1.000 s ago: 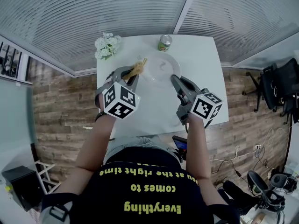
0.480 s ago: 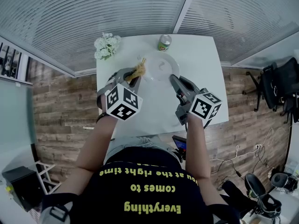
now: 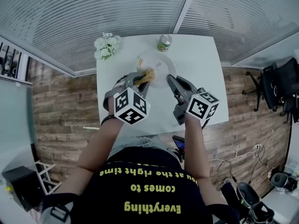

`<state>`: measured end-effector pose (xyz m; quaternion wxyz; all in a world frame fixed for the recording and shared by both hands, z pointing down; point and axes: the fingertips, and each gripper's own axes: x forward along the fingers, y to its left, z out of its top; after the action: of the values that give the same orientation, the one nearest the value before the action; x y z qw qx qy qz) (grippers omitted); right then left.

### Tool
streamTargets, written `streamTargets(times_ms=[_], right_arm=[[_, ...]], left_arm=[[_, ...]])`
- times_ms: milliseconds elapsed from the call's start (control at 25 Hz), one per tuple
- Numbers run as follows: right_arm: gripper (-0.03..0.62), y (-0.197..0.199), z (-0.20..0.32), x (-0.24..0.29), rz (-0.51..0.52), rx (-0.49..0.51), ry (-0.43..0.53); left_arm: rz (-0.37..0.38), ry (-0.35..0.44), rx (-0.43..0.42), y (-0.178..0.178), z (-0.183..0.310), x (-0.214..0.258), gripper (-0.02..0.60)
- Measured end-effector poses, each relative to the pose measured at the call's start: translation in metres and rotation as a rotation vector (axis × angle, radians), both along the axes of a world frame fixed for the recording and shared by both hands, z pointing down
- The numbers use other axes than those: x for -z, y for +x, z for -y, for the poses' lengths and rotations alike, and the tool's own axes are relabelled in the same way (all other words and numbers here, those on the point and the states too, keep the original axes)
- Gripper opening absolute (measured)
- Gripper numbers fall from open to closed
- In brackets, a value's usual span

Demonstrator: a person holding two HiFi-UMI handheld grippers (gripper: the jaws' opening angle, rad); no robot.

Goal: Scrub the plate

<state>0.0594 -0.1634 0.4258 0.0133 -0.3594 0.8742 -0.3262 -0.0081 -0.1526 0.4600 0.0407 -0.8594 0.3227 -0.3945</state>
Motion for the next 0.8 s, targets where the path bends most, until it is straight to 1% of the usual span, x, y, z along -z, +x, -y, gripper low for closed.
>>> streamTargets(times_ms=[520,800], right_arm=[[0.014,-0.003,-0.001,-0.002,-0.001,0.001,-0.003],[0.014,-0.005,-0.001,-0.003,-0.005,0.004,-0.006]], left_arm=[[-0.008,-0.005,-0.079,0.032,-0.016,-0.001,0.063],[-0.009,-0.006,-0.111,0.043,-0.024,0.000,0.063]])
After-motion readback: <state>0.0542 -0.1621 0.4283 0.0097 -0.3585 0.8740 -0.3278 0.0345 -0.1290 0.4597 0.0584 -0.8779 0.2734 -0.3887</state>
